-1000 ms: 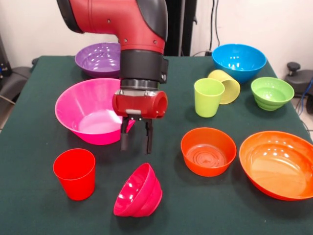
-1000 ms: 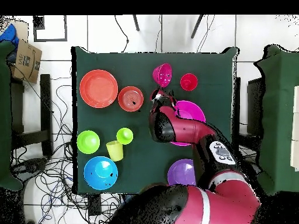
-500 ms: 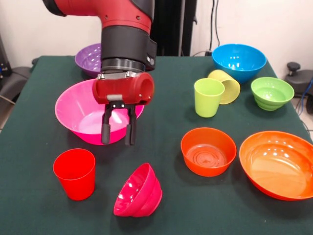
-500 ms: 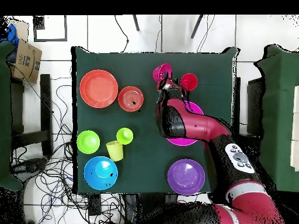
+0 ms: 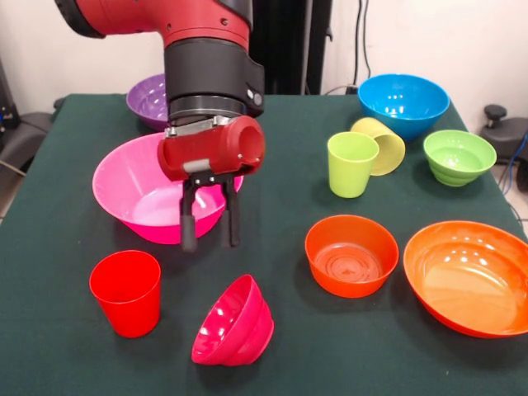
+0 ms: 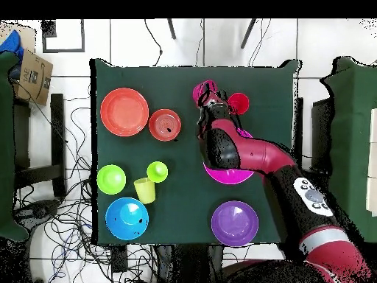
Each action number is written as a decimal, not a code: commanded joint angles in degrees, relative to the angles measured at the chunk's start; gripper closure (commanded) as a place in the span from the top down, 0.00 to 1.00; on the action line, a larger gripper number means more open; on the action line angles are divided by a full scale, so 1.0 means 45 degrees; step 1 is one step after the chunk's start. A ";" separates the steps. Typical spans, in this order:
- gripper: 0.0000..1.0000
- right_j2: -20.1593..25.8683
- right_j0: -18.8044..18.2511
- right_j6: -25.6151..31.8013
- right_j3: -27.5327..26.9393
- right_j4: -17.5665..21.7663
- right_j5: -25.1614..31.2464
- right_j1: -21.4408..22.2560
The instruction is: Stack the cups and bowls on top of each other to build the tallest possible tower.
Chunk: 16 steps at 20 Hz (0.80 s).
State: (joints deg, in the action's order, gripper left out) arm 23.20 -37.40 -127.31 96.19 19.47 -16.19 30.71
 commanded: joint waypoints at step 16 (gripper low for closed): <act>1.00 0.1257 0.0613 -0.0129 -0.0504 0.0904 0.1772 -0.1740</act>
State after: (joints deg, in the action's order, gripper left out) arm 32.71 -38.88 -127.31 96.21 21.95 -16.19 25.60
